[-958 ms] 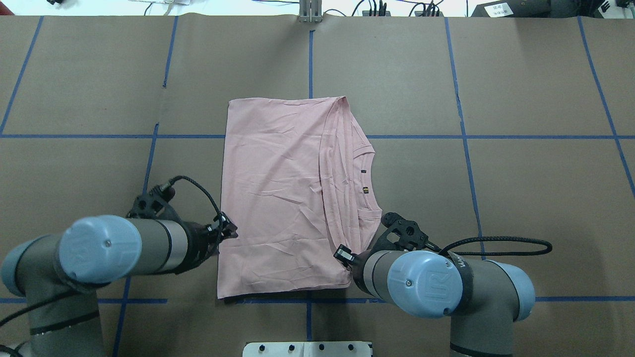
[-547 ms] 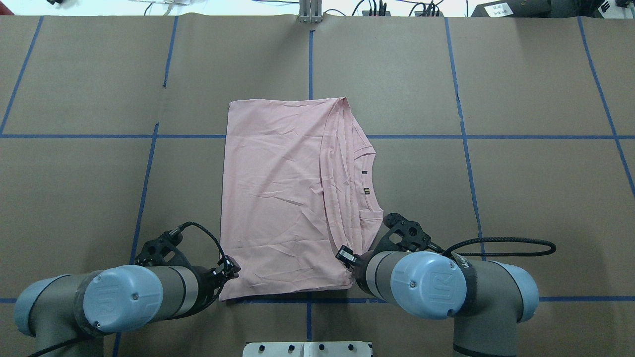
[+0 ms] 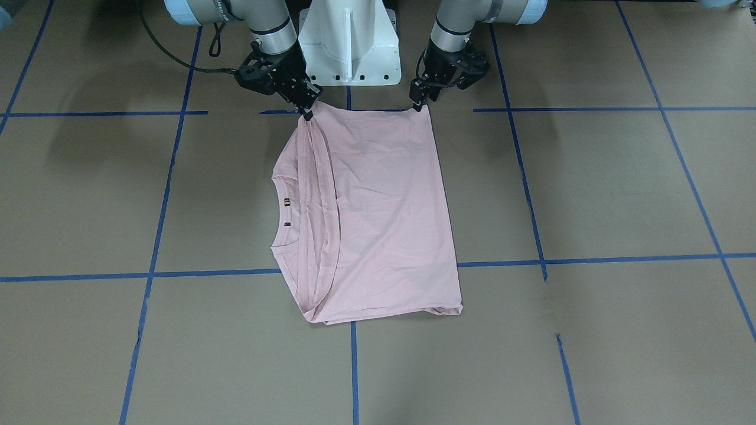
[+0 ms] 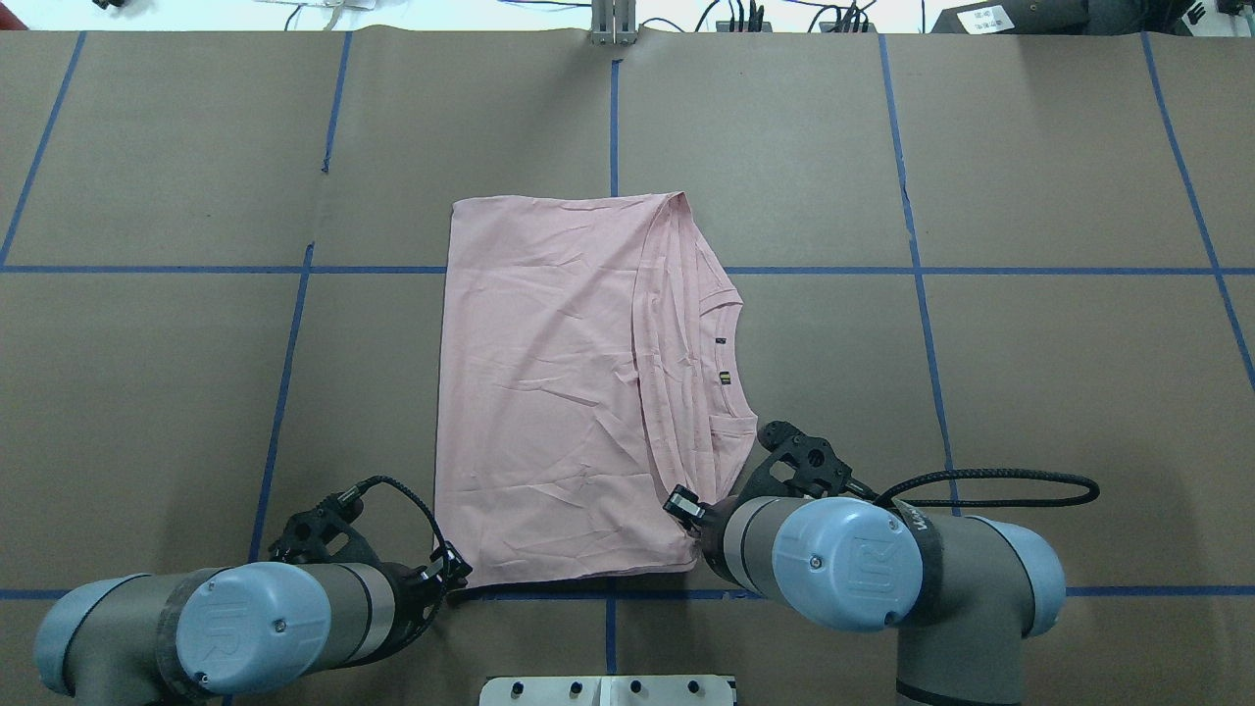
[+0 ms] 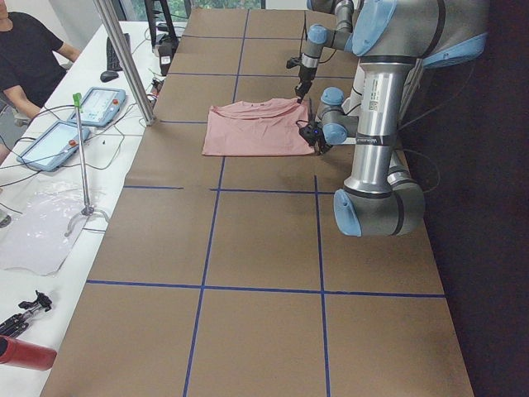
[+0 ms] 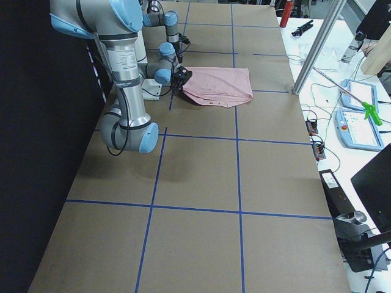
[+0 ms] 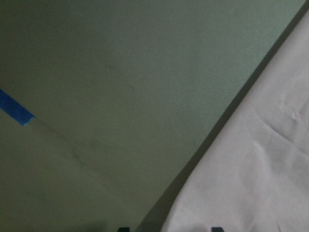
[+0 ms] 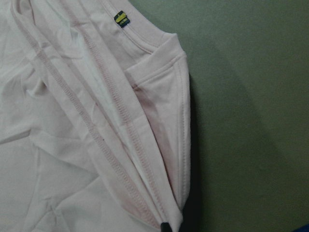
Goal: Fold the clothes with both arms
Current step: 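Grasp the two near corners of the shirt with both grippers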
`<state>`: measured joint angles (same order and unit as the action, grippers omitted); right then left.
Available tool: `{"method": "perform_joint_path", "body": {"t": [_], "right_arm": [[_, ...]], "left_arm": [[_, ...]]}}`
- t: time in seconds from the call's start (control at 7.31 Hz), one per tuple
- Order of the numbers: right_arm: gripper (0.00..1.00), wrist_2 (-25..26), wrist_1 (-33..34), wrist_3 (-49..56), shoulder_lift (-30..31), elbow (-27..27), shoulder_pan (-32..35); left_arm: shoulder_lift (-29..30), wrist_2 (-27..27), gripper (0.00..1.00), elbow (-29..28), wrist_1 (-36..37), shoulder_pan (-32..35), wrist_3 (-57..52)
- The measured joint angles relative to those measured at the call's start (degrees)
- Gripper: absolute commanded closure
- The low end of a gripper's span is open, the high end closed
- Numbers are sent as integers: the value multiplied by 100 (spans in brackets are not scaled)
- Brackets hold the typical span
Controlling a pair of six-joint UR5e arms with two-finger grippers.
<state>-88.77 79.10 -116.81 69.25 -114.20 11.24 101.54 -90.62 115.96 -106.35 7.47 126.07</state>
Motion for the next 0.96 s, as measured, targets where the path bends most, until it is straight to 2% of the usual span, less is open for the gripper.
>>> {"method": "perform_joint_path", "body": {"t": [0.27, 0.41, 0.55, 0.68, 0.96], "right_arm": [[100, 0, 0, 0, 1, -4, 7], [100, 2, 0, 0, 1, -8, 9], [100, 4, 0, 2, 1, -21, 12], [100, 2, 0, 5, 8, -37, 15], [100, 4, 4, 4, 50, -76, 16]], "left_arm": [[21, 8, 43, -58, 0, -3, -12], [27, 42, 57, -93, 0, 3, -22], [33, 93, 94, -113, 0, 6, -21], [46, 118, 100, -121, -2, 11, -11], [68, 136, 100, -120, -8, 27, -10]]}}
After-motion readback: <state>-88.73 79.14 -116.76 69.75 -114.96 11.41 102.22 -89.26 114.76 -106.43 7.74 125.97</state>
